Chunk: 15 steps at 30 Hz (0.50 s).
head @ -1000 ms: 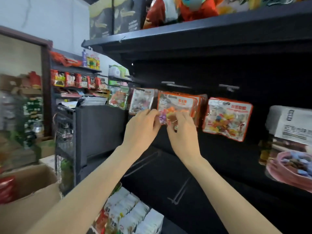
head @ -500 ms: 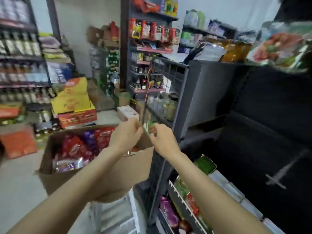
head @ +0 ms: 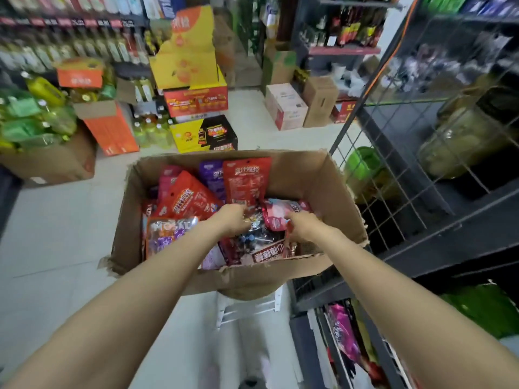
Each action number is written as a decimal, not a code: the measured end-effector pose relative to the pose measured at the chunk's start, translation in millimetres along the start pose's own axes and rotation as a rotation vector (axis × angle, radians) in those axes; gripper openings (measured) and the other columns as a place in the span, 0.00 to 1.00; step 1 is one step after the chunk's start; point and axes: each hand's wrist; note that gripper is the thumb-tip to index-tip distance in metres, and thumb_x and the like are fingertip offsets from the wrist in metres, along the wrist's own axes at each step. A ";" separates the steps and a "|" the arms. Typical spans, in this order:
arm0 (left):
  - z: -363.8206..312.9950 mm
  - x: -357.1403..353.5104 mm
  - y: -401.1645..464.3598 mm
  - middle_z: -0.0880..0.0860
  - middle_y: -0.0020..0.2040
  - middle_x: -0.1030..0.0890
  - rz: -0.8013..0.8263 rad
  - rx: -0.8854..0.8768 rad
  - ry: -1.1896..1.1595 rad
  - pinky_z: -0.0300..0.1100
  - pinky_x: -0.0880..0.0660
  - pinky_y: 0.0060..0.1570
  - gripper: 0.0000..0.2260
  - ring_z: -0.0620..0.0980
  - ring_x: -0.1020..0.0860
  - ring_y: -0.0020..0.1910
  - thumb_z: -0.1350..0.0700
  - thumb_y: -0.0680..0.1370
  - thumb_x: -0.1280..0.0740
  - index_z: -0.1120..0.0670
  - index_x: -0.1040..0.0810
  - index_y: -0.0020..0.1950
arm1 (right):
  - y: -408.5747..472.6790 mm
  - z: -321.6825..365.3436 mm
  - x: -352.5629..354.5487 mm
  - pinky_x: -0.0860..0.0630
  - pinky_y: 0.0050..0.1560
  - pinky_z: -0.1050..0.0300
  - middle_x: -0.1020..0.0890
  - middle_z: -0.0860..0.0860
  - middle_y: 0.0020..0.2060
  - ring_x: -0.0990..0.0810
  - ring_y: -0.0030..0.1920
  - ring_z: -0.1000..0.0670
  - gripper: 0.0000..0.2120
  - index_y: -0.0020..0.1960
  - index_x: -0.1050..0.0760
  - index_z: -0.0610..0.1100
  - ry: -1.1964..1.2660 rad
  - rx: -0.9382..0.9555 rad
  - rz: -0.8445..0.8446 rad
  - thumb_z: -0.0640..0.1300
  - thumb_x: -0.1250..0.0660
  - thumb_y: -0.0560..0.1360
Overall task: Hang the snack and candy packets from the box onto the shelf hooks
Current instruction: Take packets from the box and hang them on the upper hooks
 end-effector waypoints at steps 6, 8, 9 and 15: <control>6.3 -18.2 36.6 0.58 0.69 0.28 0.190 -0.006 0.166 0.43 0.33 0.62 0.28 0.58 0.30 0.67 0.50 0.75 0.32 0.55 0.35 0.73 | 36.1 -17.9 11.6 0.28 0.57 0.51 0.23 0.44 0.59 0.25 0.60 0.43 0.25 0.62 0.28 0.43 0.003 0.054 0.095 0.49 0.25 0.69; 5.7 -19.8 42.7 0.56 0.69 0.28 0.185 0.005 0.182 0.43 0.32 0.62 0.29 0.57 0.30 0.66 0.49 0.74 0.31 0.53 0.34 0.73 | 48.7 -21.7 9.0 0.27 0.51 0.52 0.21 0.45 0.54 0.23 0.54 0.44 0.18 0.54 0.27 0.44 0.042 0.094 0.062 0.48 0.25 0.69; 5.4 -19.3 44.9 0.55 0.68 0.28 0.183 0.010 0.181 0.43 0.32 0.62 0.29 0.56 0.29 0.66 0.48 0.74 0.31 0.53 0.34 0.73 | 51.9 -21.7 9.0 0.27 0.48 0.53 0.21 0.46 0.50 0.24 0.51 0.45 0.15 0.49 0.28 0.45 0.052 0.095 0.064 0.48 0.25 0.70; 3.2 -18.5 52.2 0.55 0.64 0.24 0.145 0.019 0.226 0.45 0.29 0.56 0.23 0.56 0.26 0.62 0.44 0.76 0.36 0.52 0.29 0.69 | 71.1 -24.9 10.5 0.30 0.42 0.54 0.28 0.52 0.30 0.25 0.40 0.47 0.18 0.30 0.33 0.46 0.183 0.179 -0.015 0.47 0.25 0.69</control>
Point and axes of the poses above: each hand's wrist, its own y-axis towards the middle knuckle, its own x-axis out of the back of the hand, z = x × y
